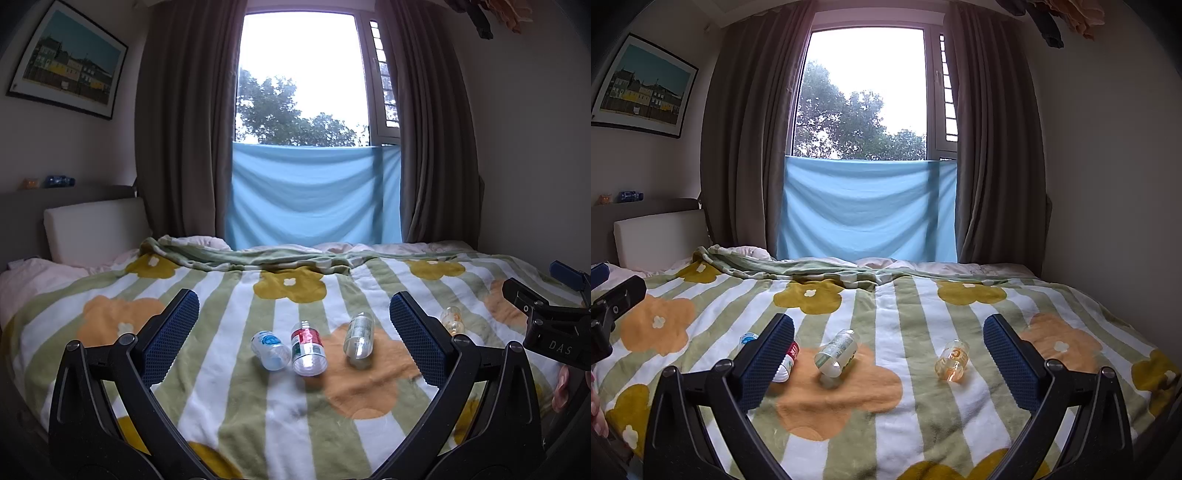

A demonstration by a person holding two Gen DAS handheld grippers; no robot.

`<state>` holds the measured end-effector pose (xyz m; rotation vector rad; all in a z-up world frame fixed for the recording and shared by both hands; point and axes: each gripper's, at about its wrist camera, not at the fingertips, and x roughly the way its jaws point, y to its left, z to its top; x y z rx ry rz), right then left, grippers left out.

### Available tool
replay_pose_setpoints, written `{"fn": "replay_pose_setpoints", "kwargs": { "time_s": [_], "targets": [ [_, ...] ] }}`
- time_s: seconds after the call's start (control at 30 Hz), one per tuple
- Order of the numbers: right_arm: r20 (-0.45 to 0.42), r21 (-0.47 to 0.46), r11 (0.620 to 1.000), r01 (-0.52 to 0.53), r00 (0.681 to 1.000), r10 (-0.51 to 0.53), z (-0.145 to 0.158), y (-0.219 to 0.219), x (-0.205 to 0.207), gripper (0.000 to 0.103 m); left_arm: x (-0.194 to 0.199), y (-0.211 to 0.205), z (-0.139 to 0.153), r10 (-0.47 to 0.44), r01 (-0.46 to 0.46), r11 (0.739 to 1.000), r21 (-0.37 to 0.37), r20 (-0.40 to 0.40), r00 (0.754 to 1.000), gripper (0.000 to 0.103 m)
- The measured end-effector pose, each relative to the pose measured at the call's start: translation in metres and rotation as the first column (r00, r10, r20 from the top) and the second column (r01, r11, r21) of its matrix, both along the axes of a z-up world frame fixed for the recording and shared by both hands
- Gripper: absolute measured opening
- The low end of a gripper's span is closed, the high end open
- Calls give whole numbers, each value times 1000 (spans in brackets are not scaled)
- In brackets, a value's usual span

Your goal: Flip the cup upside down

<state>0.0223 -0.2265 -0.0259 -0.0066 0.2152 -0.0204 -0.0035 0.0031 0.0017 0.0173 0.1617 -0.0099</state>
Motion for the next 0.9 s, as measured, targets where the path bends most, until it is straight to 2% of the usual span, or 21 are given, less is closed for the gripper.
{"fn": "replay_pose_setpoints", "kwargs": {
  "time_s": [0.63, 0.8, 0.9],
  "targets": [
    [-4, 0, 1000, -1, 1000, 1, -1, -1, 0, 103, 0, 0, -2, 0, 0, 1000, 0, -2, 1000, 103],
    [-33, -1, 1000, 5, 999, -5, -7, -3, 11, 103, 5, 2, -7, 0, 0, 1000, -1, -14, 1000, 103],
    [-80, 22, 1000, 4, 997, -3, -8, -16, 32, 103, 11, 4, -11, 2, -2, 1000, 1, -32, 1000, 103]
  ]
}}
